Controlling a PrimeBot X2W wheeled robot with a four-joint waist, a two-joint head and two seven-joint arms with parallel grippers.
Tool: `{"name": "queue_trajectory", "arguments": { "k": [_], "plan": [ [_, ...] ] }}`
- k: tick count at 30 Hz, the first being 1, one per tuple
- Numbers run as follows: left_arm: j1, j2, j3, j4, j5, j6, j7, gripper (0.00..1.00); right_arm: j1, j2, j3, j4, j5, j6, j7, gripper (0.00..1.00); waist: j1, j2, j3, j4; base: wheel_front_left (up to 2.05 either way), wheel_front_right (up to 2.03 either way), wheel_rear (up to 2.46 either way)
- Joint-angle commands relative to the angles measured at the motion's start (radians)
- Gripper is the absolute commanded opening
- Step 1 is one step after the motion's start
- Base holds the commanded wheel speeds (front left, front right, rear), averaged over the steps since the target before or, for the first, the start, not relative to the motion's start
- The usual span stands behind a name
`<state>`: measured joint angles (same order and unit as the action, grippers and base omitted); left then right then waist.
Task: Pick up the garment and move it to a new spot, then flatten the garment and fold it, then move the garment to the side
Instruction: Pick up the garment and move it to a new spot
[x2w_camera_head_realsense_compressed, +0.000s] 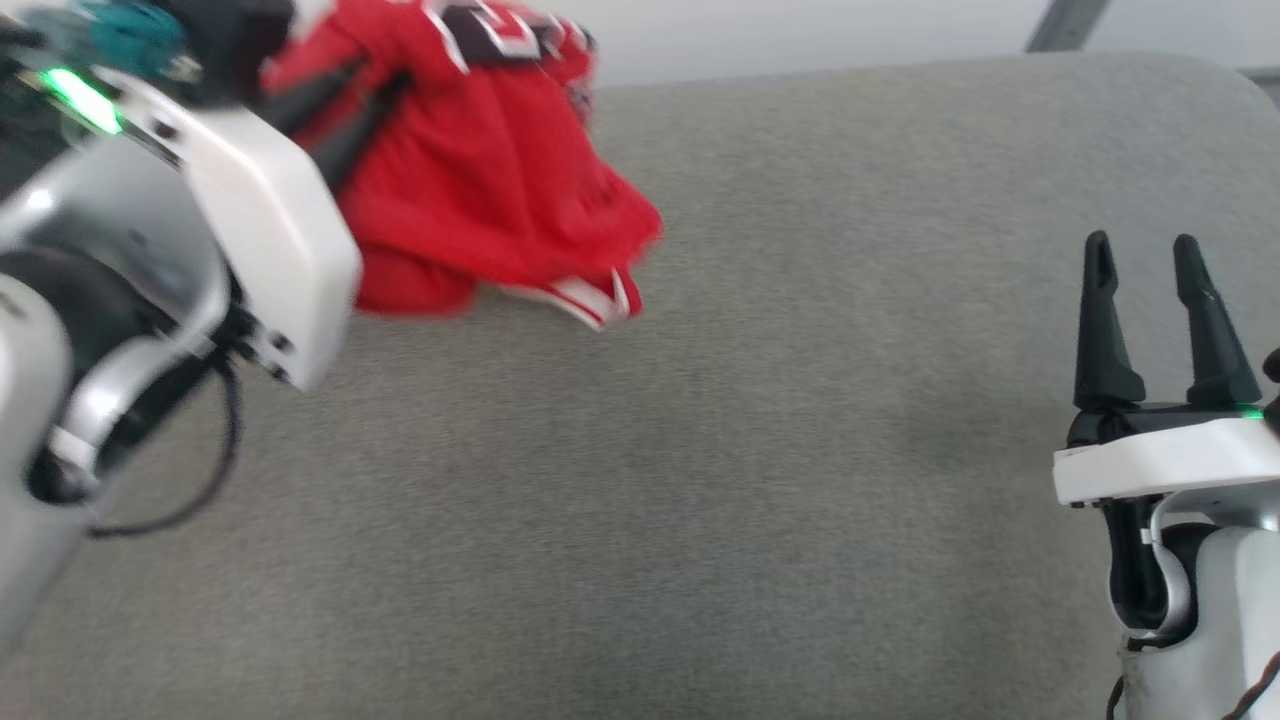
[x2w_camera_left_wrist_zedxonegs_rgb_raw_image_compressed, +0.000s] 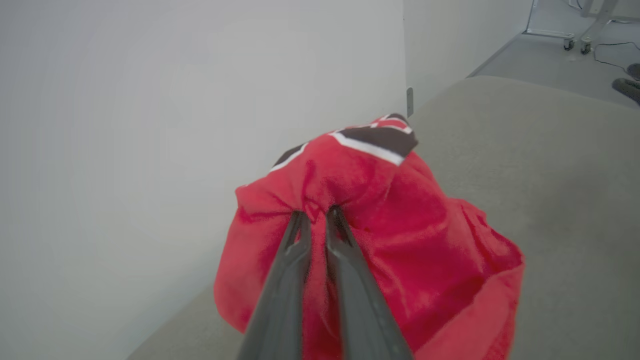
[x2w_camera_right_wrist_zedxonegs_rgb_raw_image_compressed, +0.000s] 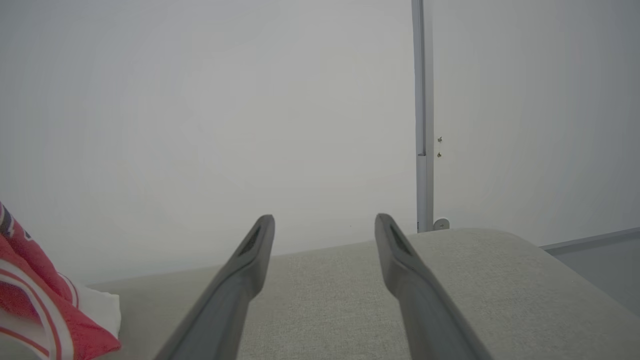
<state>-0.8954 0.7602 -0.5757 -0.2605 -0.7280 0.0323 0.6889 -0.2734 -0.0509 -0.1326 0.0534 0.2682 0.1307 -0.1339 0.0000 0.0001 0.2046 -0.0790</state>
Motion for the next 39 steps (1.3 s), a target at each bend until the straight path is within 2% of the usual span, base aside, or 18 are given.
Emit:
{"name": "queue_trajectory", "arguments": {
  "k": [1, 11, 15, 24, 32, 33, 35, 36, 39],
  "plan": [
    [0.016, -0.002, -0.006, -0.006, 0.0, 0.005, 0.005, 0.0, 0.002, 0.0, 0.002, 0.005, 0.006, 0.0, -0.009, 1.0, 0.0, -0.0001, 0.014, -0.029, 0.0, 0.0, 0.0],
    [0.178, -0.015, -0.085, 0.016, -0.067, 0.097, 0.127, 0.0, -0.009, 0.0, 0.05, 0.052, 0.031, 0.0, -0.041, 1.0, 0.0, -0.0001, 0.041, -0.107, 0.0, 0.0, 0.0],
    [0.252, -0.025, -0.115, 0.072, -0.099, 0.112, 0.139, 0.0, -0.014, 0.001, 0.066, 0.069, 0.042, 0.0, -0.05, 1.0, 0.0, -0.0001, 0.047, -0.12, 0.0, 0.0, 0.0],
    [0.352, -0.09, -0.183, 0.27, -0.136, 0.079, 0.11, 0.0, -0.028, 0.0, 0.104, 0.097, 0.057, 0.0, -0.066, 1.0, 0.0, -0.0001, 0.056, -0.132, 0.0, 0.0, 0.0],
    [0.339, -0.154, -0.228, 0.46, -0.129, 0.014, 0.07, 0.0, -0.046, 0.0, 0.123, 0.113, 0.056, 0.0, -0.072, 1.0, 0.0, -0.0001, 0.063, -0.123, 0.0, 0.0, 0.0],
    [0.331, -0.159, -0.229, 0.474, -0.119, 0.006, 0.056, 0.43, -0.048, 0.0, 0.125, 0.114, 0.05, 0.0, -0.072, 1.0, 0.0, -0.0001, 0.063, -0.12, 0.0, 0.0, 0.0],
    [0.317, -0.172, -0.218, 0.496, -0.126, -0.006, 0.031, 0.97, -0.05, 0.0, 0.122, 0.115, 0.045, 0.0, -0.073, 1.0, 0.0, -0.0001, 0.061, -0.112, 0.0, 0.0, 0.0],
    [0.311, -0.174, -0.209, 0.499, -0.128, -0.012, 0.014, 1.0, -0.049, 0.0, 0.119, 0.116, 0.043, 0.0, -0.072, 1.0, 0.0, -0.0001, 0.057, -0.107, 0.0, 0.0, 0.0],
    [0.303, -0.174, -0.186, 0.5, -0.135, -0.019, -0.026, 1.0, -0.045, 0.0, 0.115, 0.116, 0.035, 0.0, -0.068, 1.0, 0.0, -0.0001, 0.048, -0.096, 0.0, 0.0, 0.0]
  ]
}}
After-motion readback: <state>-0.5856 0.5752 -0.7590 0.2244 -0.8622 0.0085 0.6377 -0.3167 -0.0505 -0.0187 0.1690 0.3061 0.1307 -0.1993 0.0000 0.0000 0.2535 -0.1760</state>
